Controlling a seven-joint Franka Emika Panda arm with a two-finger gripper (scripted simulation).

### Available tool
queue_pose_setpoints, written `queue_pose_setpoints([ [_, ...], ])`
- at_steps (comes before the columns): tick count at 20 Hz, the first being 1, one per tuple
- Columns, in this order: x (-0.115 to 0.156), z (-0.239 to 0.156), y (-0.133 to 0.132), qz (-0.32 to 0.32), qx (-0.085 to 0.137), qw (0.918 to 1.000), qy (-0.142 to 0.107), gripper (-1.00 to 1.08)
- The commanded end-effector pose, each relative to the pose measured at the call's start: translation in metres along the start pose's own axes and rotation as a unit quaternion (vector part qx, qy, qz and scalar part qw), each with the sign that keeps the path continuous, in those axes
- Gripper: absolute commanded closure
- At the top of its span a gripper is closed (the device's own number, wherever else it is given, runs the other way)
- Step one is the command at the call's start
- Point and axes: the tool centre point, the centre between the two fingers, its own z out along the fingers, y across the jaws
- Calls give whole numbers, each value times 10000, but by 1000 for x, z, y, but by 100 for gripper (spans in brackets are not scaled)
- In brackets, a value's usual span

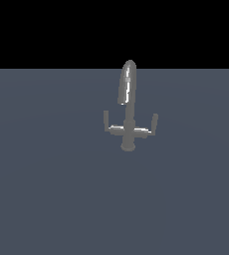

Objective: Turn on the faucet by rotating a designated handle.

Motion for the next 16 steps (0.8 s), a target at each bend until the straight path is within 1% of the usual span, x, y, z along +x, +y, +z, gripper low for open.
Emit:
queue_pose_setpoints([
  [1,13,2,8,107,240,9996,-67,108],
  [4,31,6,20,251,580,9979,-162,108],
  [8,55,13,35,443,1039,9932,-290,108],
  [12,77,21,51,626,1486,9860,-413,108],
  [16,98,31,65,798,1919,9767,-532,108],
])
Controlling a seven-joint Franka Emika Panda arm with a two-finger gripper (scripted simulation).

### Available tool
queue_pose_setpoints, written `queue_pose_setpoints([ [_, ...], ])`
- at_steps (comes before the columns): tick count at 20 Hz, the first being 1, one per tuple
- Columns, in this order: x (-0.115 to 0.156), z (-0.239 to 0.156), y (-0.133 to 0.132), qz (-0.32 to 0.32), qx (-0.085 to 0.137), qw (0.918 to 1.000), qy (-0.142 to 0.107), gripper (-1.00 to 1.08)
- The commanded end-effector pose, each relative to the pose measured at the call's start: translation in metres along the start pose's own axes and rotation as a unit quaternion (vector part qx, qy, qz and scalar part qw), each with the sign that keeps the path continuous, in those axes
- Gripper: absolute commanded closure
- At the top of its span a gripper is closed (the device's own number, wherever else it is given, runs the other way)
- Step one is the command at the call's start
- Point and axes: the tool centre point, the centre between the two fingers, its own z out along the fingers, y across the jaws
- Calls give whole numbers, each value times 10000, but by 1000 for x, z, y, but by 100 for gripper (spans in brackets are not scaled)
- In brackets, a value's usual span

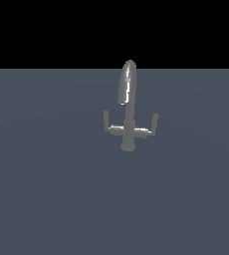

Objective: Turn on the faucet by rotating a designated handle.

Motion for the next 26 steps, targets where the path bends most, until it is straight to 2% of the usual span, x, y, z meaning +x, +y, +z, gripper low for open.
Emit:
queue_pose_setpoints([
  [1,15,2,9,109,276,9995,-71,108],
  [7,48,10,29,354,912,9949,-250,108],
  [14,83,24,52,626,1637,9835,-459,108],
  [20,112,41,72,858,2263,9681,-645,108],
  [26,140,61,92,1098,2908,9467,-842,108],
])
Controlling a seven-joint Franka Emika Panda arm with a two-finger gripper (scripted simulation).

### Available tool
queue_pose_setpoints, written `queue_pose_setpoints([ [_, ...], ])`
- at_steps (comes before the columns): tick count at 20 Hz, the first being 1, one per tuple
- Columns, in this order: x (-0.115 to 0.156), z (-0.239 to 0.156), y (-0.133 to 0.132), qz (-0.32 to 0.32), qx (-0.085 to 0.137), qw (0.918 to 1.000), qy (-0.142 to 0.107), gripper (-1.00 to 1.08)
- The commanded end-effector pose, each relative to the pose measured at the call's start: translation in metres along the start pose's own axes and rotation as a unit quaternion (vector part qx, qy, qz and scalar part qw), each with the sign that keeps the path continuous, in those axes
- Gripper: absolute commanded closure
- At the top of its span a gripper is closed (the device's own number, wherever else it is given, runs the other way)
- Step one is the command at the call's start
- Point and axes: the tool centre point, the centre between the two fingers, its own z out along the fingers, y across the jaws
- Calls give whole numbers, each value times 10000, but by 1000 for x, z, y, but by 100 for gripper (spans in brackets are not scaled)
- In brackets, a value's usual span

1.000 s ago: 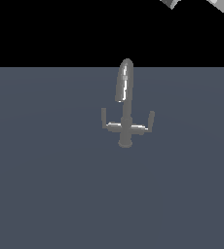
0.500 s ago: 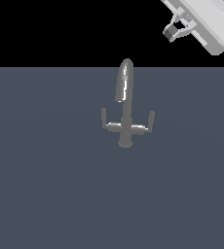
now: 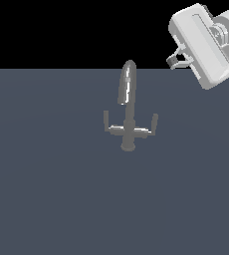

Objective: Turn on the faucet by rotating a designated handle.

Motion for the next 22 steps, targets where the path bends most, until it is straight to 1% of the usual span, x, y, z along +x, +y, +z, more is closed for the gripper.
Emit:
queue_pose_setpoints([
  [1,15,2,9,104,293,9995,-90,108],
  [6,44,10,27,332,888,9951,-276,108],
  [10,67,20,42,525,1381,9881,-431,108],
  [16,101,38,65,818,2116,9717,-665,108],
  [19,114,48,74,942,2417,9627,-762,108],
  [22,125,57,81,1046,2663,9545,-842,108],
])
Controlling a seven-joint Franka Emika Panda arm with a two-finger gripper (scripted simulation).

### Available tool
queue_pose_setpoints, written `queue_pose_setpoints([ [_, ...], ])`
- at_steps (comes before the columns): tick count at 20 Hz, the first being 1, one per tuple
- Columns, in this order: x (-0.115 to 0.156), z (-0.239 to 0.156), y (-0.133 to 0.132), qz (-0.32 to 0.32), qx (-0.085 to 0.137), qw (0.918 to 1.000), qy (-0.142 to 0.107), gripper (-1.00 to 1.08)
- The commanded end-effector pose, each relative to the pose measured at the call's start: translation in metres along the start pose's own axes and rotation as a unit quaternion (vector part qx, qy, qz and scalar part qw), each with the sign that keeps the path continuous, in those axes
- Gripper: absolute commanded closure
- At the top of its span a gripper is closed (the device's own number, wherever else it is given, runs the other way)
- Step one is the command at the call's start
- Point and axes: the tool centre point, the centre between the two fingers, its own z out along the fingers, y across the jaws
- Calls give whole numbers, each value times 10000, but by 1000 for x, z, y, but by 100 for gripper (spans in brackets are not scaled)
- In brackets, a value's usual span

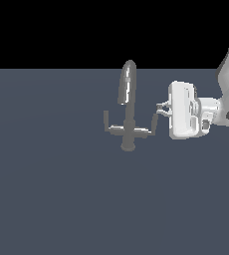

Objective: Turn on the faucet by rotating a designated handle.

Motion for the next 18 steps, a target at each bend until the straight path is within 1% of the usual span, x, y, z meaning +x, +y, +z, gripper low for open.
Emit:
queue_pose_setpoints([
  [1,11,3,5,81,211,9997,-68,108],
  [5,23,6,12,180,441,9988,-142,108],
  [8,28,8,16,225,541,9981,-175,108],
  [11,31,9,17,245,581,9978,-189,108],
  [16,31,10,17,248,580,9978,-190,108],
  [18,26,10,19,248,580,9978,-190,108],
])
